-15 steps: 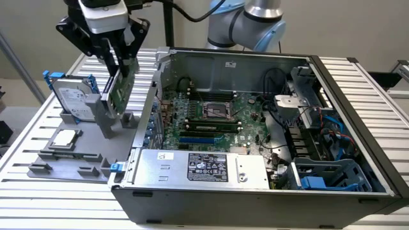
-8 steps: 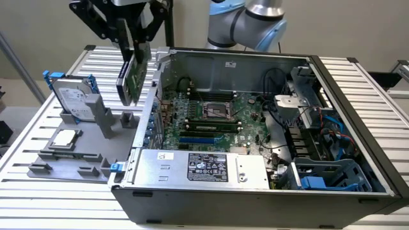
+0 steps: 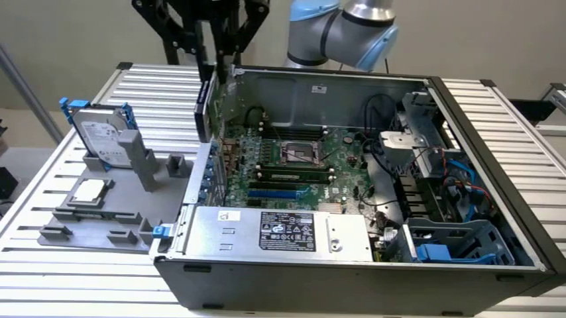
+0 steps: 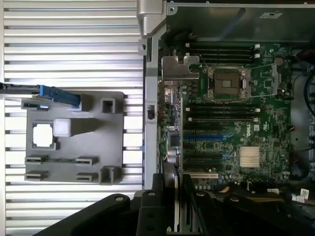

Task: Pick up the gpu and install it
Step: 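Pick up the gpu and move the gpu toward the slot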

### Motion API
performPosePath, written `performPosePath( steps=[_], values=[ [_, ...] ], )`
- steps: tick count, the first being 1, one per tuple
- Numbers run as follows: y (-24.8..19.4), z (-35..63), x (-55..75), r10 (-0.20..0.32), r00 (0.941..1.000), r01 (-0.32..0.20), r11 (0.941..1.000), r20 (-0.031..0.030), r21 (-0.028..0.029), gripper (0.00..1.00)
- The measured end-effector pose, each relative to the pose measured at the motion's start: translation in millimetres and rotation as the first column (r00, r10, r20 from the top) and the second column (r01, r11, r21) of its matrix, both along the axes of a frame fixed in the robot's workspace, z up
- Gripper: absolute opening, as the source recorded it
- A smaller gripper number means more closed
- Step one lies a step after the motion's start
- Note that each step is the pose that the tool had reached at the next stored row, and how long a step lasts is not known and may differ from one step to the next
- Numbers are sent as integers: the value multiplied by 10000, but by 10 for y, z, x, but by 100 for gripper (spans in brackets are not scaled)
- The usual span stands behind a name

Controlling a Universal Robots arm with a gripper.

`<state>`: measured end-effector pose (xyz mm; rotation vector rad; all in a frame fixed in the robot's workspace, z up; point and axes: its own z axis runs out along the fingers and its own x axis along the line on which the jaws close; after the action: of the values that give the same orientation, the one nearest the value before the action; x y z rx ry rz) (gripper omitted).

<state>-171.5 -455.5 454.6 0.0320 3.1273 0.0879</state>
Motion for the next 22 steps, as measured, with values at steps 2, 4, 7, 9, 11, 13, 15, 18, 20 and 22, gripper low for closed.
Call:
performPosePath(
  steps=[2, 4, 7, 9, 11, 13, 15, 18, 20, 22],
  values=[
    [0, -4, 91, 1, 10000, -1, 10000, -1, 1, 0],
    [4, -28, 184, 0, 10000, 0, 10000, -4, 0, 0],
    [16, -81, 320, 1, 10000, -1, 10000, -5, -2, 0],
    [29, -118, 411, 1, 10000, -1, 10000, -5, -7, 0],
    [48, -154, 504, 1, 10000, -1, 10000, -5, -15, 0],
    [71, -190, 594, 0, 10000, 0, 10000, -5, -22, 0],
    [95, -226, 683, 1, 10000, -1, 10000, -5, -26, 0],
    [133, -280, 819, 1, 10000, -1, 10000, -5, -31, 0],
    [158, -318, 913, 1, 10000, -1, 10000, -5, -32, 0],
    [180, -354, 1001, 2, 10000, -2, 10000, -6, -35, 0]
  ],
)
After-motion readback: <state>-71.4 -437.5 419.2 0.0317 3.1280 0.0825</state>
